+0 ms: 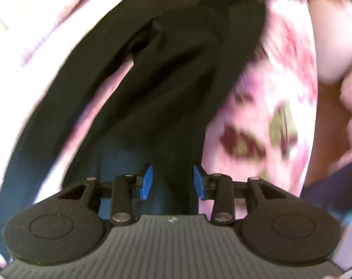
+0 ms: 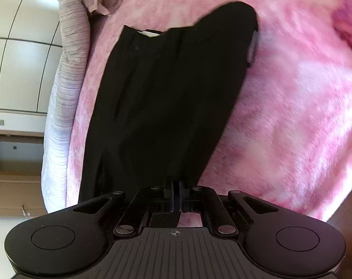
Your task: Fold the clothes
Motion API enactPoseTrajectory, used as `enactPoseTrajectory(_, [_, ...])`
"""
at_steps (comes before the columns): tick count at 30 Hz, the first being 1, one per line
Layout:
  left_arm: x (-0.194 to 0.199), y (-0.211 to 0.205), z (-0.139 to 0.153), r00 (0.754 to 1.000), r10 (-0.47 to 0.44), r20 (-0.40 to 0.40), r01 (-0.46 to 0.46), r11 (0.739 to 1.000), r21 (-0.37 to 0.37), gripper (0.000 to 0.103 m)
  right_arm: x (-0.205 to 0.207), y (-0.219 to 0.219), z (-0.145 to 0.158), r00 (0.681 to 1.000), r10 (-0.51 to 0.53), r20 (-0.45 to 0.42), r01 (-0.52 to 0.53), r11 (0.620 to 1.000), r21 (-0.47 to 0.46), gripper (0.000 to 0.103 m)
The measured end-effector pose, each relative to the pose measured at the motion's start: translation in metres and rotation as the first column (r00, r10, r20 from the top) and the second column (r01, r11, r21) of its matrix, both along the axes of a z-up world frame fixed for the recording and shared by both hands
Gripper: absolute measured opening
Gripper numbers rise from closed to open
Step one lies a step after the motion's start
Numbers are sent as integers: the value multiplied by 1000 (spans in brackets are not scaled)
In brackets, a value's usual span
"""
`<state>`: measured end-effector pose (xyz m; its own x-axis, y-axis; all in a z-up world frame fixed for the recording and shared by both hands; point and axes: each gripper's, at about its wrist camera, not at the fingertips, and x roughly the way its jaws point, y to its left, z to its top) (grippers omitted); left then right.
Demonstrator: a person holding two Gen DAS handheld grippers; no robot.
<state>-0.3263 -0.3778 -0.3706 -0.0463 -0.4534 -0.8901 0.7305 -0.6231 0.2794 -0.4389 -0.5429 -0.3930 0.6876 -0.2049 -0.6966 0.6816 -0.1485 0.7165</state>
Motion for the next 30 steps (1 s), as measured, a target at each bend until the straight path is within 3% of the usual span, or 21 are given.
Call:
enactPoseTrajectory(4, [-17,49,-12,988,-88,131,92,995,-27,33,6,-10,9,1000,1,-5,-1,1000,4,3])
enactPoseTrajectory(9, [-23,61,-43,966,-78,245,97,993,-65,34,13,-17,12,1000,17,-25,-17,1000,4,3])
enactPoseTrajectory(11, [-19,54,-42,971,-56,231,72,996,-58,5,15,-18,14,998,37,-48,-37,999,-1,3])
enactPoseTrajectory(12, [-17,51,-41,974,-45,224,59,997,-55,1,14,-17,16,997,46,-62,-46,999,-5,2])
enactPoseTrajectory(15, [-12,57,-30,975,-64,212,78,995,-61,0,5,-7,23,994,66,-89,-66,998,-5,2])
enactPoseTrajectory(18, [-12,77,-27,965,-139,224,150,988,-31,0,-12,14,21,987,95,-129,-93,996,17,1])
enactPoseTrajectory(24, [-7,70,-32,974,-130,184,121,991,61,0,-5,19,2,973,131,-189,-129,991,23,2])
enactPoseTrajectory(28, [9,65,-9,992,-87,88,71,983,171,10,-6,19,12,960,136,-246,-134,991,27,9])
enactPoseTrajectory(30, [18,64,7,996,-55,72,43,988,149,14,-6,20,24,945,143,-295,-148,989,7,11])
